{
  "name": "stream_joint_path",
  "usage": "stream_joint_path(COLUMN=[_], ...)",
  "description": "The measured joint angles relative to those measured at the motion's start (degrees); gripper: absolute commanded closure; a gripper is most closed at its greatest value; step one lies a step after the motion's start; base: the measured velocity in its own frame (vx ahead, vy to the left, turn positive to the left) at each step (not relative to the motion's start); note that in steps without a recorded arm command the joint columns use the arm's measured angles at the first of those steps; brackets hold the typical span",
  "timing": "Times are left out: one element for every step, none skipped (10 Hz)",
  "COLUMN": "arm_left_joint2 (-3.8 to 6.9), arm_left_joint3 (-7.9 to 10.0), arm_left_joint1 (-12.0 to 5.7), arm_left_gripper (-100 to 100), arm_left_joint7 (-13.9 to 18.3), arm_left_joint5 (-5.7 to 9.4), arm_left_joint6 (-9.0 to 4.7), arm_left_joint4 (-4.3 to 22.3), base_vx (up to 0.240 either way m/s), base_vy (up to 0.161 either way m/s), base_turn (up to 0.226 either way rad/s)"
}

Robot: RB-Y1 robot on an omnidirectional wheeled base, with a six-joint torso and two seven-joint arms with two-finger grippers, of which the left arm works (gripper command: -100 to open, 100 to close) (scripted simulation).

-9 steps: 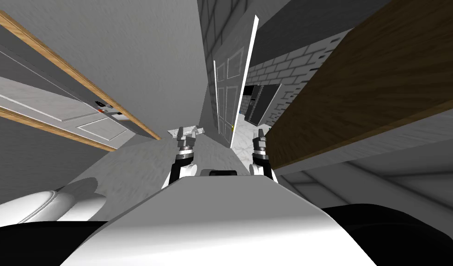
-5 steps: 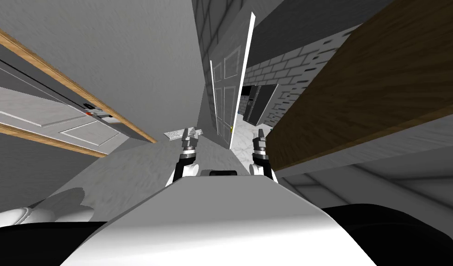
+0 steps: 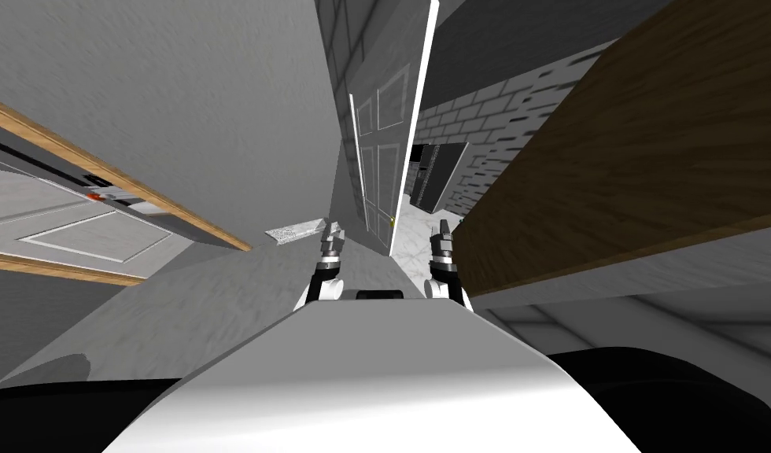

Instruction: Push the door open

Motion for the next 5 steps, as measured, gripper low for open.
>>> stream_joint_path(arm_left_joint2=[0.38,0.43,0.37,0.45,0.63], arm_left_joint3=[-0.4,-1.08,-1.74,-2.16,-2.54], arm_left_joint1=[-0.78,-1.25,-1.59,-2.17,-2.59], arm_left_gripper=[-100,-100,-100,-100,-100], arm_left_joint7=[0.1,0.01,-0.17,-0.26,-0.25], arm_left_joint5=[-0.07,-0.31,-0.55,-0.69,-0.78], arm_left_joint6=[-0.23,-0.69,-0.91,-1.17,-1.16], arm_left_joint4=[1.67,3.39,4.46,5.87,6.77], base_vx=[0.147,0.134,0.092,0.082,0.099], base_vy=[0.053,0.062,0.04,0.024,0.027], base_turn=[-0.111,-0.086,-0.085,-0.106,-0.106])
